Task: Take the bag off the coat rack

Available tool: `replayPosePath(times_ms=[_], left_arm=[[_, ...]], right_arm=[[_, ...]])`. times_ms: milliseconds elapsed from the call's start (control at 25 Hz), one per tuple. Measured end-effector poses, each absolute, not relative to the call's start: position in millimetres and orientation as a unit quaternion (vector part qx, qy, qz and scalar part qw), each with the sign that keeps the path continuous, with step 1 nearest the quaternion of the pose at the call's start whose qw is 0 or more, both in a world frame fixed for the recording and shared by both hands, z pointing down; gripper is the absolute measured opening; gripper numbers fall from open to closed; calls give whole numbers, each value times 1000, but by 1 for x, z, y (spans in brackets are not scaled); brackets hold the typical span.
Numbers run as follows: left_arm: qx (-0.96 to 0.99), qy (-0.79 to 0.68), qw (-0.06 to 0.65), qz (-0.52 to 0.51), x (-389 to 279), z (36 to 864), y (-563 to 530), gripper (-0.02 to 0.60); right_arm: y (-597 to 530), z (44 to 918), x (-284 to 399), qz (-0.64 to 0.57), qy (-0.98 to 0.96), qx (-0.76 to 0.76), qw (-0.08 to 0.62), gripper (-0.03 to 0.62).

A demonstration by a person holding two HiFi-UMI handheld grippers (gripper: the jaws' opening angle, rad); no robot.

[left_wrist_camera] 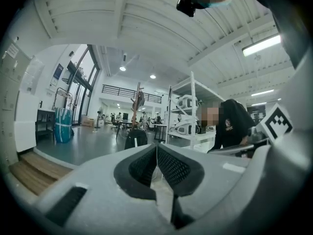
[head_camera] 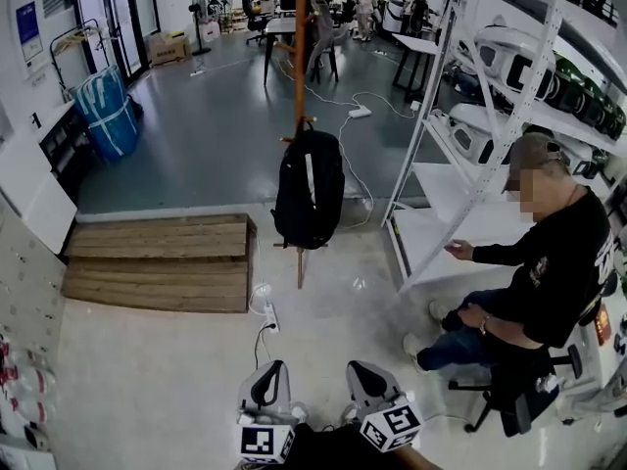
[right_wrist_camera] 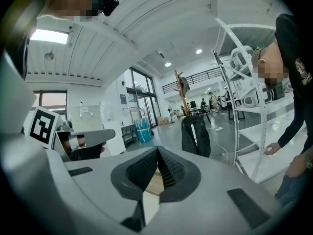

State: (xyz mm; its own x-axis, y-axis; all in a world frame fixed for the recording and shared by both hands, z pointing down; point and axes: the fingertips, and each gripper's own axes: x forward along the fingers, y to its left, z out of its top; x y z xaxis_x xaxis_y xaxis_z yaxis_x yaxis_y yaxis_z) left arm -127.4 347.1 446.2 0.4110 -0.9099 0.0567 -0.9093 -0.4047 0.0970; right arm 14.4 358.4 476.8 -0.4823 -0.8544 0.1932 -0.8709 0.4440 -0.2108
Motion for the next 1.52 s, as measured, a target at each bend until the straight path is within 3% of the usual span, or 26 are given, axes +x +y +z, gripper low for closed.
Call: replayPosePath(times_ms=[640, 1520], left_arm=[[843, -534, 66, -3, -152, 462, 297, 20], [804, -591, 71, 11, -69, 465, 119, 19]], right_arm=[[306, 491, -13, 148, -838, 525, 21, 12], [101, 487, 68, 153, -870, 468, 23, 12]])
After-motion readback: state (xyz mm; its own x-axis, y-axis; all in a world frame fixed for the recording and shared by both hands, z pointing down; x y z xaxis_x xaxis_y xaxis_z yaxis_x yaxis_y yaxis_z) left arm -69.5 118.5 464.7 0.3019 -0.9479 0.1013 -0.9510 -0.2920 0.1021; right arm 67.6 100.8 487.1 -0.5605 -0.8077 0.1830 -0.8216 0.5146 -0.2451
